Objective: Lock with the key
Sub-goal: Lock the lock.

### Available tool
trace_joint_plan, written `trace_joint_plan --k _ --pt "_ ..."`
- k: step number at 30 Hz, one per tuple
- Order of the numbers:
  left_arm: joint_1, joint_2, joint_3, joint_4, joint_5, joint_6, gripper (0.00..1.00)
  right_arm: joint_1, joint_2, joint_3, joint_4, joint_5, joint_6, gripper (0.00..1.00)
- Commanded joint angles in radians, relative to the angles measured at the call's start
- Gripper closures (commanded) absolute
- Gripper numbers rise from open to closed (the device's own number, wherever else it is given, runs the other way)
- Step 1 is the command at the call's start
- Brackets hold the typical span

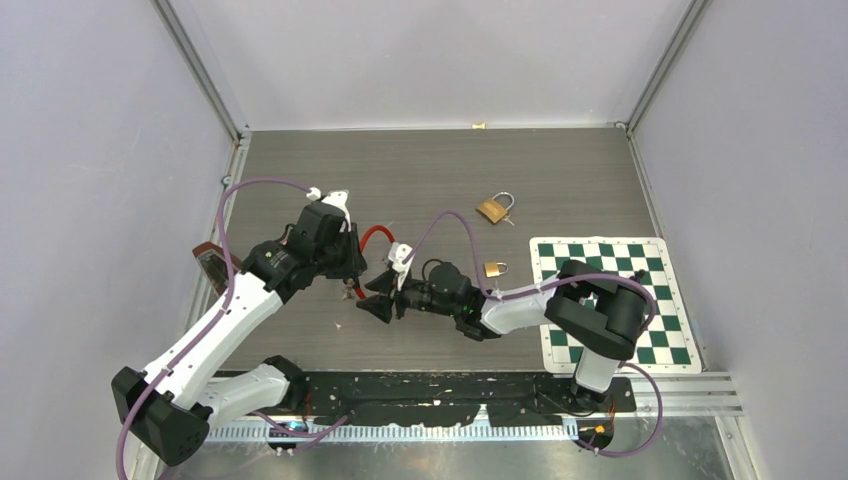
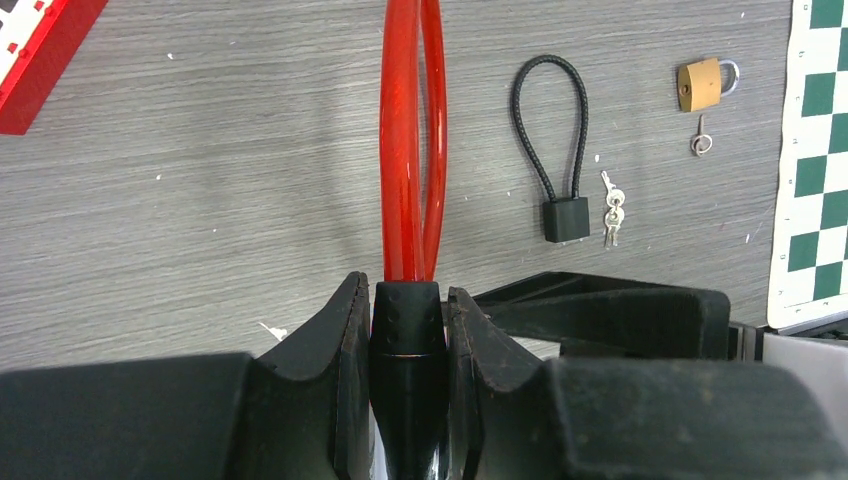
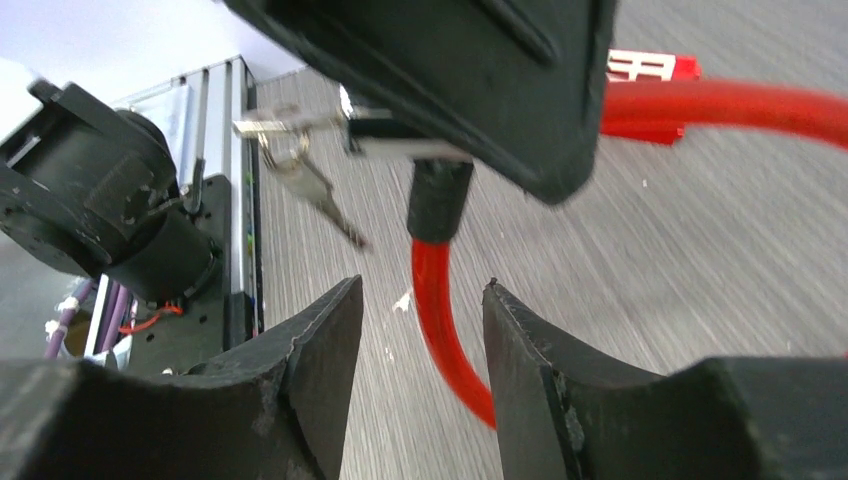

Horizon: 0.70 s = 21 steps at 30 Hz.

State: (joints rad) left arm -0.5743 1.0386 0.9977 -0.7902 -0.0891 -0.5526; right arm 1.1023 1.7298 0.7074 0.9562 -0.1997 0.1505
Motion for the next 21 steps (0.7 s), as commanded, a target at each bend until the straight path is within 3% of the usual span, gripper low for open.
trace_joint_plan --k 1,5,9,11,14,17,21 --pt "0.000 -0.007 0.001 0.032 0.021 -0.021 1.00 0.021 0.035 0.070 0.139 -0.003 -0.045 0.46" --pt "0.000 -0.008 0.002 0.032 0.027 -0.027 1.00 0.024 0.072 0.092 0.147 0.004 -0.049 0.48" --pt "-0.001 -0.012 0.009 0.025 0.030 -0.029 1.00 0.024 0.086 0.099 0.143 0.033 -0.060 0.66" --pt "-0.001 -0.016 0.014 0.022 0.028 -0.028 1.00 0.024 0.088 0.094 0.143 0.042 -0.068 0.70" --pt "-0.001 -0.017 0.020 0.020 0.027 -0.024 1.00 0.024 0.087 0.081 0.145 0.050 -0.078 0.67" --pt "0.000 -0.015 0.021 0.023 0.031 -0.026 1.00 0.025 0.085 0.078 0.138 0.049 -0.090 0.56" --pt "-0.001 -0.015 0.025 0.023 0.028 -0.024 1.00 0.024 0.082 0.063 0.116 0.035 -0.130 0.53"
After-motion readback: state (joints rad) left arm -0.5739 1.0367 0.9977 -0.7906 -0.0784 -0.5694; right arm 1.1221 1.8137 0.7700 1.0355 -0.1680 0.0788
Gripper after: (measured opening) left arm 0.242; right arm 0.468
